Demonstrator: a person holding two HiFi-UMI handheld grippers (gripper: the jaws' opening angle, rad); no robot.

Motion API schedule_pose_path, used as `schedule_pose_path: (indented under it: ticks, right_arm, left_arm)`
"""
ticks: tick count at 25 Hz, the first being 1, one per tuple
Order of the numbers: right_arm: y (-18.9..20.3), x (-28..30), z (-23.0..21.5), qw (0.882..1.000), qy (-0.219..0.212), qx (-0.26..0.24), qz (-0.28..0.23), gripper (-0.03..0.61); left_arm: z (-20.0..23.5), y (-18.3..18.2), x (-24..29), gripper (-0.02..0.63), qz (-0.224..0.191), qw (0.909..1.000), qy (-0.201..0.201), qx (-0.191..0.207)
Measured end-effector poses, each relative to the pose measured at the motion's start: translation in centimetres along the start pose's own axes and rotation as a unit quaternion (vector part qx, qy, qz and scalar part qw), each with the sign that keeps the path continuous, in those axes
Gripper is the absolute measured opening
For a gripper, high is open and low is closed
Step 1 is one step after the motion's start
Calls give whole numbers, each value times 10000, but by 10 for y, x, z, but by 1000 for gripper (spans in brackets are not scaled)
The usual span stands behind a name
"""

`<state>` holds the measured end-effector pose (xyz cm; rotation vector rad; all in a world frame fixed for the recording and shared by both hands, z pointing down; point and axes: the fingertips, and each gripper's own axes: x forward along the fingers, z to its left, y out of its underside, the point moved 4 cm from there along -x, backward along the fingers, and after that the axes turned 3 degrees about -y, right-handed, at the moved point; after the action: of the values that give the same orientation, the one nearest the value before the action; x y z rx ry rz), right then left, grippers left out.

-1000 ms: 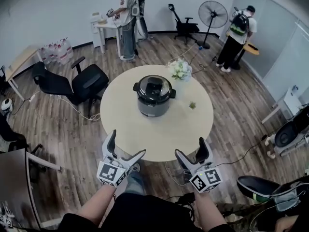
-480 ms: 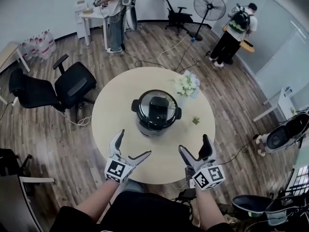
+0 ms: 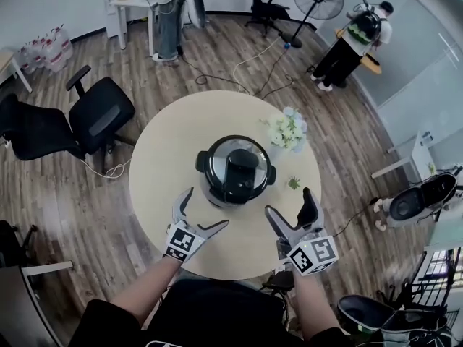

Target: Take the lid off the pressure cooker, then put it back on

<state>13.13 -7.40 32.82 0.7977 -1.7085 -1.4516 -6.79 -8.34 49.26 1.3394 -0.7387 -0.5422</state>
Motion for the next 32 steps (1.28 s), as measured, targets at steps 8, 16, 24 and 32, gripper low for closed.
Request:
schedule_pose_path:
  ticks: [8, 16, 24, 32]
  right_arm:
    - [7, 55, -22, 9971, -589, -209, 427, 525]
    - [19, 102, -39, 9864, -1150, -622, 991, 523]
    - [47, 152, -42, 9651, -1775, -876, 1717, 523]
    - [95, 198, -31, 9078, -2586, -1800, 2768, 522]
  left_arm:
    - [8, 51, 46, 588, 513, 9985, 178, 19]
    - [18, 86, 82, 589, 785, 9967, 104, 154]
    - [27, 117, 97, 589, 1091, 9935, 68, 325]
    - [29, 127, 102, 589, 1082, 9934, -98, 359]
